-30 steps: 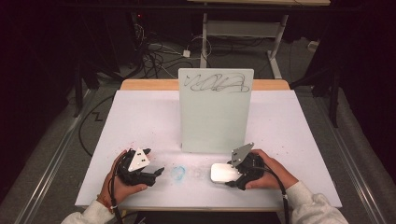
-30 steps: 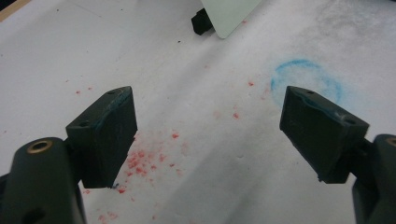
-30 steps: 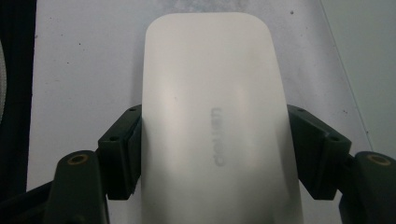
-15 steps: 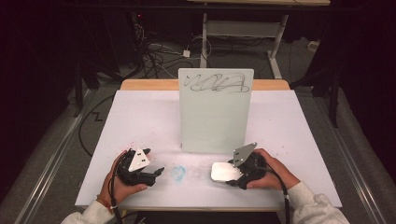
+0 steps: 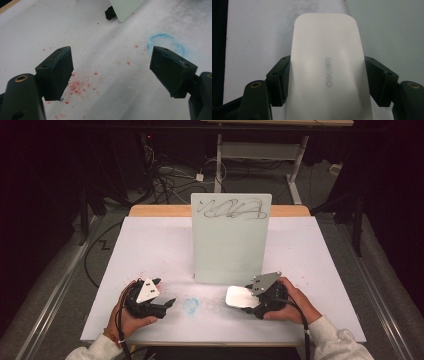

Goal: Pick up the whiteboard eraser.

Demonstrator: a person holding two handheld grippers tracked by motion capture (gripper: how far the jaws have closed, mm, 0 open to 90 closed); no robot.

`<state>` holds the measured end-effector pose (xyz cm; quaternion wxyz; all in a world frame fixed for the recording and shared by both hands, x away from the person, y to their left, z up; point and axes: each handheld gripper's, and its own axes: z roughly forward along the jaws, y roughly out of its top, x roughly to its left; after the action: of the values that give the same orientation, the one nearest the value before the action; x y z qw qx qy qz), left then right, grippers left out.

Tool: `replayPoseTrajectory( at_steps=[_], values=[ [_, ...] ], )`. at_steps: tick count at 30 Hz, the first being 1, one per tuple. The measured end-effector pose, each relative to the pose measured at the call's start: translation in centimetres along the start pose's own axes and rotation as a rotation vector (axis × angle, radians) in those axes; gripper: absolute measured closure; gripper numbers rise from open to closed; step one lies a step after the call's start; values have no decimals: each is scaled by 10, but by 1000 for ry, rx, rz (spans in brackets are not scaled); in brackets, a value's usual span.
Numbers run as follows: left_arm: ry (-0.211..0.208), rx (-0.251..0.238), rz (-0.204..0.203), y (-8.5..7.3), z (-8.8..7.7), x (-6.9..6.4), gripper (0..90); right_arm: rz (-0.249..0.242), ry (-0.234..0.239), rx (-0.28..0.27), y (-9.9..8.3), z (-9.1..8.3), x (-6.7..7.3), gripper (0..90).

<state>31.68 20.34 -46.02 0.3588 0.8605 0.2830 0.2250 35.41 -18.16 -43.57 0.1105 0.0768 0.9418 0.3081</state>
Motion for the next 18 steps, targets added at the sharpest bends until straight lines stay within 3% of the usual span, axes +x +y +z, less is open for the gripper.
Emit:
replayPoseTrajectory(
  at_steps=[12,18],
  values=[
    [-20,-4,-14,-2,2,2,183,38,-99,-104,-1,-13,-5,308],
    [-16,-11,-12,-2,0,2,183,47,-125,-142,-1,-16,-4,308]
  ],
)
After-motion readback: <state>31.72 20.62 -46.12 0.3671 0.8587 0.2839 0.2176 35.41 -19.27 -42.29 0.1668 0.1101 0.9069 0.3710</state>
